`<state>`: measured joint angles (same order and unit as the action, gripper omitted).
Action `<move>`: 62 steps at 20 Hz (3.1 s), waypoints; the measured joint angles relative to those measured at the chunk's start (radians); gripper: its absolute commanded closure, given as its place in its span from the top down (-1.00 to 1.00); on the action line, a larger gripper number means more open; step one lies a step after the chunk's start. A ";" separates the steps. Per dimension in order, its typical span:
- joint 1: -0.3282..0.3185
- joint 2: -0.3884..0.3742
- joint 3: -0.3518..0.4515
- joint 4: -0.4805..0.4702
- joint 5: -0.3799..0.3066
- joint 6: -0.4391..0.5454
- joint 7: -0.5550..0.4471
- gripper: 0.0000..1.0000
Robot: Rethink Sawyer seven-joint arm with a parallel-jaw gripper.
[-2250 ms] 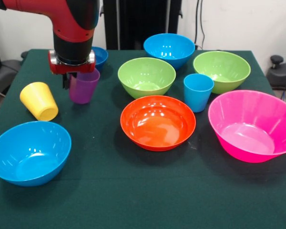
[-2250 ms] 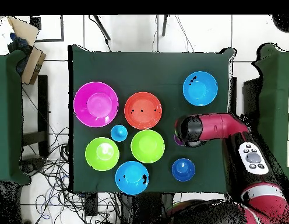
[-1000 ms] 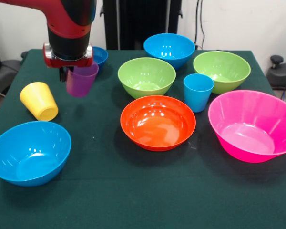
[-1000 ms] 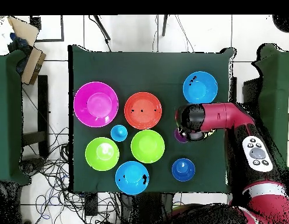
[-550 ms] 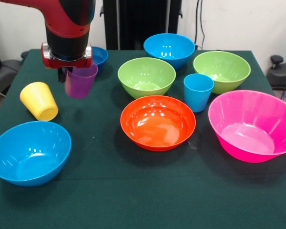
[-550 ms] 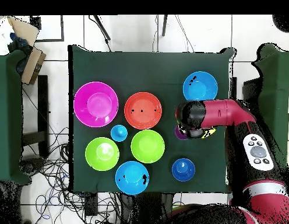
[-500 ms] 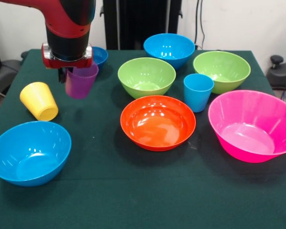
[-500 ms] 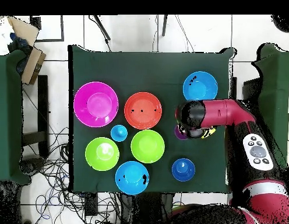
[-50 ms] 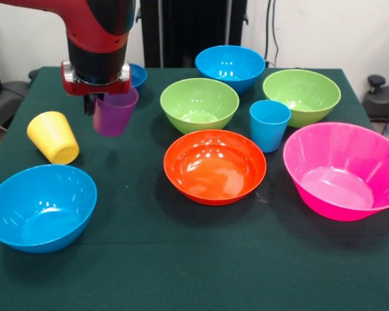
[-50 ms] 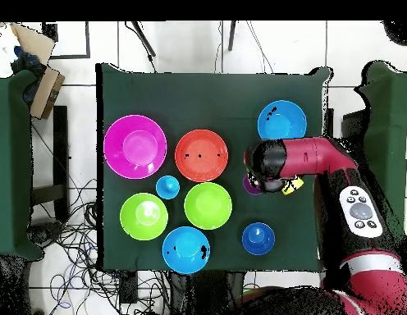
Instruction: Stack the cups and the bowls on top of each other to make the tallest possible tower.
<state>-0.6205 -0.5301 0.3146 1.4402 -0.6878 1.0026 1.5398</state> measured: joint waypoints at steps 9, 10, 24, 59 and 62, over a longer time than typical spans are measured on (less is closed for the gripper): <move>0.007 0.000 0.001 -0.013 -0.022 0.000 0.000 -1.00; 0.008 0.000 0.001 -0.014 -0.027 0.000 0.000 -1.00; 0.038 -0.027 0.001 -0.032 -0.055 0.064 0.000 -1.00; 0.115 -0.116 -0.004 -0.076 -0.136 0.155 0.000 -1.00; 0.130 -0.122 -0.012 -0.071 -0.161 0.135 0.000 -1.00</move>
<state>-0.4910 -0.6518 0.3025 1.3692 -0.8493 1.1375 1.5396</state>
